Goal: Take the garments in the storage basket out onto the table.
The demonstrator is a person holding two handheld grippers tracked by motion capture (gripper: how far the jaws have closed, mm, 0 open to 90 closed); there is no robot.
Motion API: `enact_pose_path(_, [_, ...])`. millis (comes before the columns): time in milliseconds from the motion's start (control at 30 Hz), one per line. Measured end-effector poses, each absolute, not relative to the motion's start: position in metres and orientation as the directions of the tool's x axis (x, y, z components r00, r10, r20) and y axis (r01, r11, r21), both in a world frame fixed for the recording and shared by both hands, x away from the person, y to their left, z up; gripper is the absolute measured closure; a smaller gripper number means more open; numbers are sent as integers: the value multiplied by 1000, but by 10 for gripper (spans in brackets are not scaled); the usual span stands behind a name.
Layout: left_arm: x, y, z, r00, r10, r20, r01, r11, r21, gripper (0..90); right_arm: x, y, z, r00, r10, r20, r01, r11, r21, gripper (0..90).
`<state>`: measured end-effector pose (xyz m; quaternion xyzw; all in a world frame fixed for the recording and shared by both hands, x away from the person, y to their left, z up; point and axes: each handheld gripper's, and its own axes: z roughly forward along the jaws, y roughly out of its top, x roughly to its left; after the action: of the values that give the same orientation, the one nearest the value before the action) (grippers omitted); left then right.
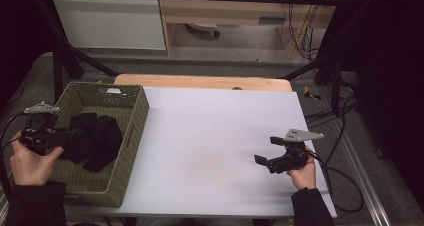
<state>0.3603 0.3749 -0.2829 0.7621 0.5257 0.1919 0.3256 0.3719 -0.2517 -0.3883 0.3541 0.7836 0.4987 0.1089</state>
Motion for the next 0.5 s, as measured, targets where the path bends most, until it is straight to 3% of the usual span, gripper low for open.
enact_pose_path(500, [357, 381, -261, 396, 917, -54, 662, -245, 708, 762, 372, -252, -388, -725, 664, 182, 447, 253, 858, 6])
